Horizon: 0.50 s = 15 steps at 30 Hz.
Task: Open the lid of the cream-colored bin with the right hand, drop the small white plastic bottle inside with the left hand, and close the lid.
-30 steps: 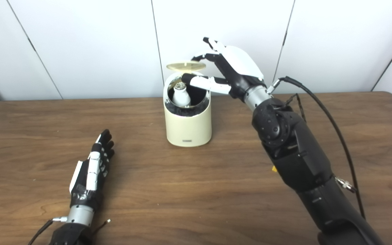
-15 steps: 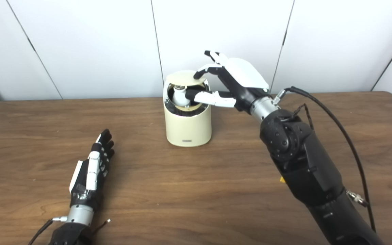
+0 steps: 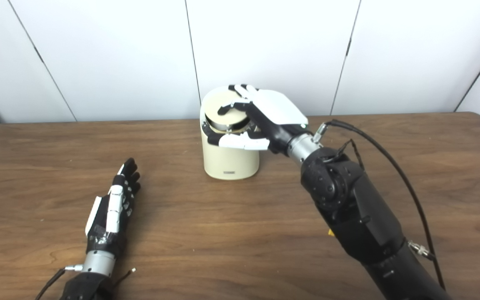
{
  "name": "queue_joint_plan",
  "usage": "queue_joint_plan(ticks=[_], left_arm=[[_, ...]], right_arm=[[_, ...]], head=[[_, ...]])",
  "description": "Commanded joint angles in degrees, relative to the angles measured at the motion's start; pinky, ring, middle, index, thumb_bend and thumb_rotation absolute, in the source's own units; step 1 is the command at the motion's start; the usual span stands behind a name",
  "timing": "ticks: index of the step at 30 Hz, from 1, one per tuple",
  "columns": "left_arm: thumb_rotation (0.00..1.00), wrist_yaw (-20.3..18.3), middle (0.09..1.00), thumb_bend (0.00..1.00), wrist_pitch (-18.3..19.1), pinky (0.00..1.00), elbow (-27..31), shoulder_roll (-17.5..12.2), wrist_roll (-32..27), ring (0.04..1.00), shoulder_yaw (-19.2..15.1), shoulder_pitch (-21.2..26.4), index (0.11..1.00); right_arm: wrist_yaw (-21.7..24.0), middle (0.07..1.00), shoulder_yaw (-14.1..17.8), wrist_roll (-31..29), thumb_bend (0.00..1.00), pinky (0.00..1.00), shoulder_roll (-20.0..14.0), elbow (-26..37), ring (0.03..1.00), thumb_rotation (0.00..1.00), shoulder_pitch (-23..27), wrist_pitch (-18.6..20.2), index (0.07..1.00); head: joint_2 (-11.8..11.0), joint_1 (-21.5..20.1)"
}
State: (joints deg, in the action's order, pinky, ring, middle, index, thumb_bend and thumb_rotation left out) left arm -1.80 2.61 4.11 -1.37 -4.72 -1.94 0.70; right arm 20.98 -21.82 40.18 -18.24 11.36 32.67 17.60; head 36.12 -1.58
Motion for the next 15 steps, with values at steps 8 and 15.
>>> queue_joint_plan(ticks=[8, 15], left_arm=[[0.95, -0.30, 1.000, 0.59, 2.79, 1.00, -1.64, 0.51, 0.58, 1.000, 1.22, -0.58, 1.000], [0.94, -0.19, 1.000, 0.62, 2.49, 1.00, -1.63, 0.57, 0.79, 1.000, 1.29, -0.55, 1.000]], right_arm=[[1.45, 0.989, 0.90, 1.12, 0.68, 1.00, -0.20, 0.48, 1.000, 1.00, 1.12, -0.25, 0.763], [1.06, 0.989, 2.29, 0.41, 0.67, 1.00, -0.85, 0.38, 1.000, 1.00, -0.07, -0.93, 0.766]], head=[[0.45, 0.17], [0.55, 0.35]])
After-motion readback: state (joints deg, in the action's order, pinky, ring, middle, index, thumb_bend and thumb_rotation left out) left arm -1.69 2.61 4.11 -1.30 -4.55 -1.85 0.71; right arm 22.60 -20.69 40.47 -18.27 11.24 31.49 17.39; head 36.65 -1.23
